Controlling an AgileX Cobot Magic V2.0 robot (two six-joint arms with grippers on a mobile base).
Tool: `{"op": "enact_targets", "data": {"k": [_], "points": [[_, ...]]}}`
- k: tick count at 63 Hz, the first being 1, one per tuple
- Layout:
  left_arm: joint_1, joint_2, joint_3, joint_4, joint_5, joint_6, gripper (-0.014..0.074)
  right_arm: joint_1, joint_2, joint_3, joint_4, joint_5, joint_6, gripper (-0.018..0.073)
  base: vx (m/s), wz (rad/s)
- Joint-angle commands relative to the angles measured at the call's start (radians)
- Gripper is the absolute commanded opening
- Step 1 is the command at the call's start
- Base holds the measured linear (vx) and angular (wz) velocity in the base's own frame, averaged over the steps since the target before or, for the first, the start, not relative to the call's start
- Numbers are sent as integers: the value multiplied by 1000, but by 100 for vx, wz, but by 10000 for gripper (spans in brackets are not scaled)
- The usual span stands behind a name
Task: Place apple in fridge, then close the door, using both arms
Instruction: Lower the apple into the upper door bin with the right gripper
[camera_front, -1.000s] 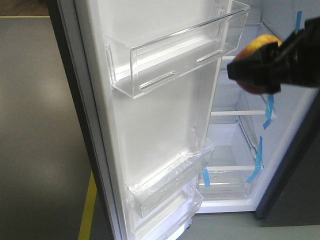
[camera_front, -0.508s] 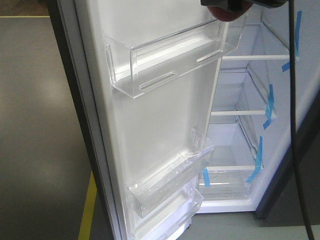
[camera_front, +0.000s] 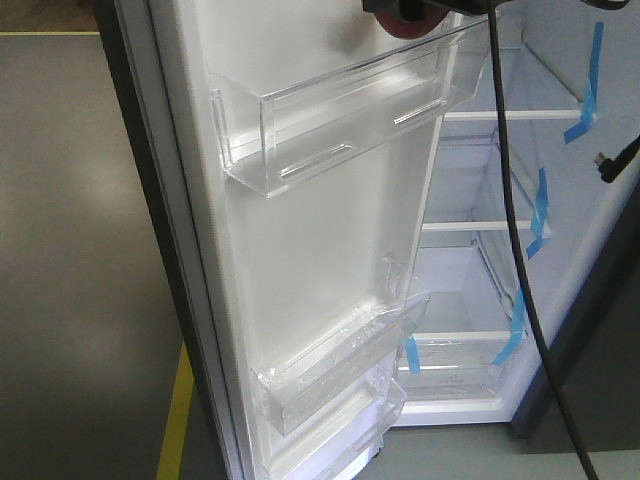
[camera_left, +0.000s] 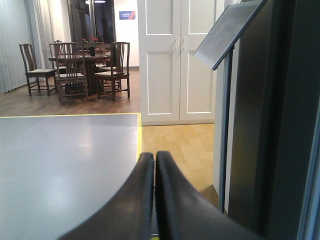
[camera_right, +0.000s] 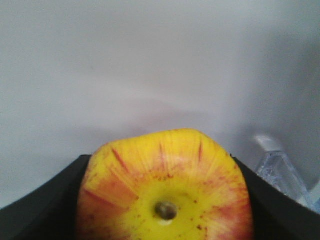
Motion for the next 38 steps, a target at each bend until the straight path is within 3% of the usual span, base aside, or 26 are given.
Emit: {"op": "enact_targets", "data": {"k": [1,24,38], "points": [[-7,-16,21,-9,-71,-4,-6,0,-34,-37,18,-82,0,424,0,0],[-7,-16,21,-9,-71,-4,-6,0,-24,-37,16,-53,13,624,0,0],[-7,-16,21,-9,-71,-4,-6,0,-56,-37,16,-13,10,623,0,0]]}}
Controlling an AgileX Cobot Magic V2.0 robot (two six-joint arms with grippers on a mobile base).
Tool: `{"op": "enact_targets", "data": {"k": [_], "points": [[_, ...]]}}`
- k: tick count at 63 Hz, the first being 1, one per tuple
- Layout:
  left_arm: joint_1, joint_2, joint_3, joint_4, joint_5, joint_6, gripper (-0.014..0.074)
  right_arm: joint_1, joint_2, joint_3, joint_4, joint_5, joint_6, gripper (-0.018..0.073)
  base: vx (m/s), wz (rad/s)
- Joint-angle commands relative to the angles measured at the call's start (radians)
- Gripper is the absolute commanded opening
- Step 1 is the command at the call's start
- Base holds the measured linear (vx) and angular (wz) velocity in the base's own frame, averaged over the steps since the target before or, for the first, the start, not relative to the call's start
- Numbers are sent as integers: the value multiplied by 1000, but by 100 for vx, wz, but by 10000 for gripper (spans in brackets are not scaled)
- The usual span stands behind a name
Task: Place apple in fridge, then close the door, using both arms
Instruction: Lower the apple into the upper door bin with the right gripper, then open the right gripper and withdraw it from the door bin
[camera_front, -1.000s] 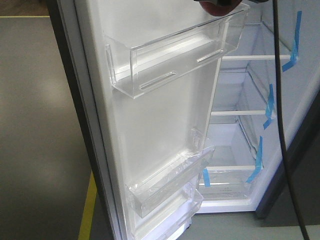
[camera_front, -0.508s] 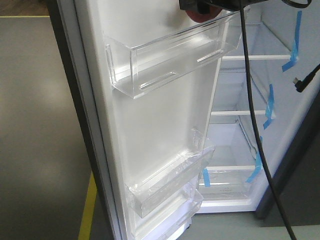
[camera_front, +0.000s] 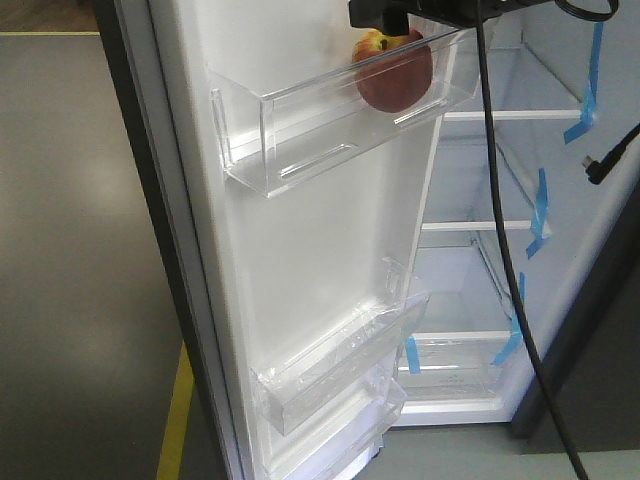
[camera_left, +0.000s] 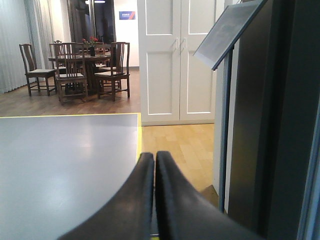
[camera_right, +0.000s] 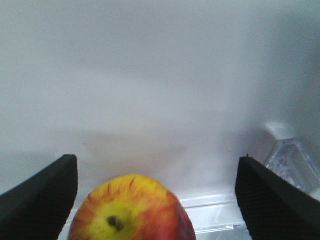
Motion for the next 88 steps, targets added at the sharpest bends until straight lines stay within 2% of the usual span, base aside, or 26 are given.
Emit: {"op": "enact_targets", "data": {"k": [1,10,16,38,55,72,88], "points": [[-7,-16,21,-9,-71,-4,-6,0,-78,-32,16,-36,-6,621,0,0],[-7,-16,21,-9,-71,-4,-6,1,-137,-8,21,23,-15,590,0,0],[-7,-16,21,-9,-71,-4,-6,1,-205,87,45,10,-27,573,0,0],[-7,-16,21,-9,-71,-4,-6,1,-593,699,117,-186,-106,568,0,0],[-7,-16,21,-9,-71,-4,-6,0,-896,1059,121,-210,-102,568,0,0],[-7,-16,21,-9,-71,-4,-6,0,-1221,1312,181,-108,-102,568,0,0],[-7,-16,21,-9,-71,-4,-6,0,-1458,1406,198,53,-63,568,0,0]]}}
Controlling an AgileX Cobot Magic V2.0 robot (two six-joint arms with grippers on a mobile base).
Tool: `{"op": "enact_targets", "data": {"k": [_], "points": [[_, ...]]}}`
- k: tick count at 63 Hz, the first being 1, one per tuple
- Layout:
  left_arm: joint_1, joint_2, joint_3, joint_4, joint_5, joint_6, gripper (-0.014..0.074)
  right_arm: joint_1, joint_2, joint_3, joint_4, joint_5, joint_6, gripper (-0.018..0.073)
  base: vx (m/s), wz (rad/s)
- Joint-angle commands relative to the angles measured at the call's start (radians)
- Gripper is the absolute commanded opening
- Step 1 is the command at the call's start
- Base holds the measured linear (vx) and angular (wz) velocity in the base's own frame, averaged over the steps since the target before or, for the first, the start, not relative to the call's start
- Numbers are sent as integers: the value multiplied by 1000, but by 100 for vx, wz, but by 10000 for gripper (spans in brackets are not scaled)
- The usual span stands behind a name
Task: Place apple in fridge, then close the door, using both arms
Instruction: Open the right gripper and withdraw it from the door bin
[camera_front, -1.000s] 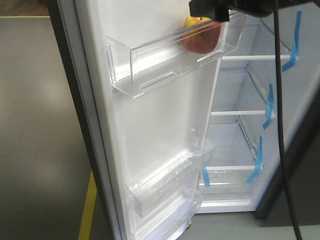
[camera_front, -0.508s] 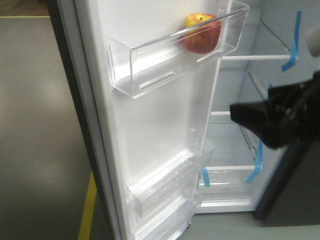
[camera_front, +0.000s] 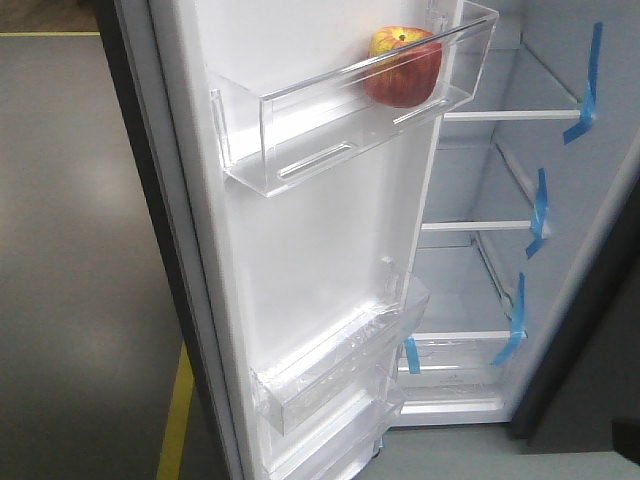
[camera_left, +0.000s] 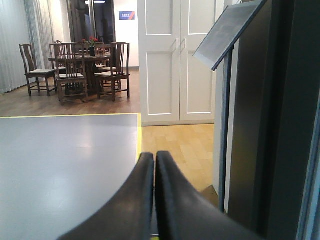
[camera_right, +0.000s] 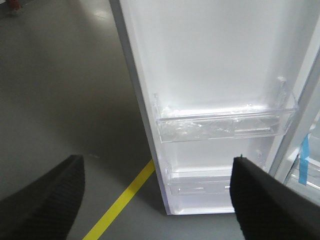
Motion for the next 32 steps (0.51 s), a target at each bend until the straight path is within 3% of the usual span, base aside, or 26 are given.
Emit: {"op": "enact_targets", "data": {"k": [1,32], "points": [[-7,-16,21,-9,-71,-4,-6,0,-64,-3,29,1,27,568,0,0],[-7,-16,21,-9,-71,-4,-6,0,-237,46,26,181,73,568,0,0]]}}
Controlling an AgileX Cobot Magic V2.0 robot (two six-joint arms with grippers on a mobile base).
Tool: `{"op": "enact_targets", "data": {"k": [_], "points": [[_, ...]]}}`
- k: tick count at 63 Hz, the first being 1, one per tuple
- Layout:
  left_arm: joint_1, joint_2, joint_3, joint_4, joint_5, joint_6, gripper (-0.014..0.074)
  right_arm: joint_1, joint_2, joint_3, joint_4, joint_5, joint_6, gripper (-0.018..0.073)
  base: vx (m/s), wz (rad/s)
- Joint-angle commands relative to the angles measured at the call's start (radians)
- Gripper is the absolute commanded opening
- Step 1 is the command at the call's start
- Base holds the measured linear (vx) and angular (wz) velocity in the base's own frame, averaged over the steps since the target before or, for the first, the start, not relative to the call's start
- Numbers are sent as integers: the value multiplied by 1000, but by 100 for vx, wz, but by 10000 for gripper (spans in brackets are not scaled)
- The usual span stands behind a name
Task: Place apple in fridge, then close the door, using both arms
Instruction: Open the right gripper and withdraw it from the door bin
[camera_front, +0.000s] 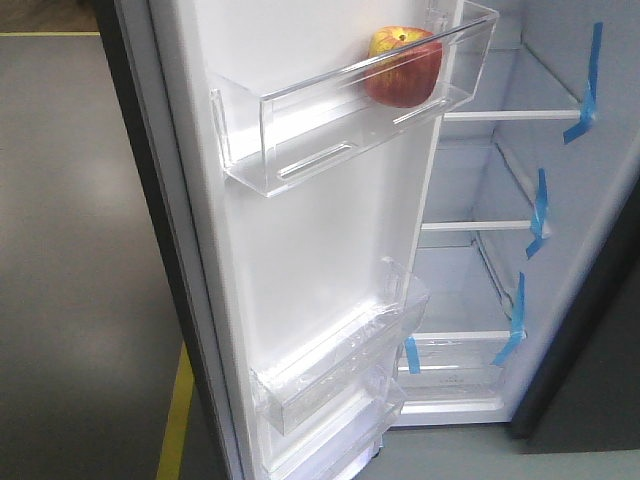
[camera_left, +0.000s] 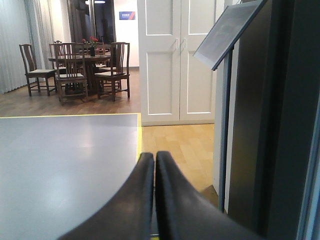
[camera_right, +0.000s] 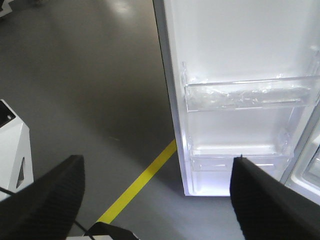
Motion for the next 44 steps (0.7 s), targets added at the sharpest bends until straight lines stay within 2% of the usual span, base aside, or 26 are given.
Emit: {"op": "enact_targets", "data": {"k": [1,22,31,36,44], "points": [[-7,-16,21,-9,-71,-4,-6,0,16,-23,25,-25,-2,568,0,0],[-8,-16,21,-9,-71,-4,-6,0,16,-23,26,-23,-2,568,0,0],[-8,-16,16,-24,-123,-9,-6,0,16,-23,26,-23,-2,568,0,0],[-8,-10,-18,-54,-126,-26,-6,0,16,-23,26,-23,-2,568,0,0],[-8,45,-134,-54,-70,-27,-6,0,16,-23,26,-23,-2,568,0,0]]}}
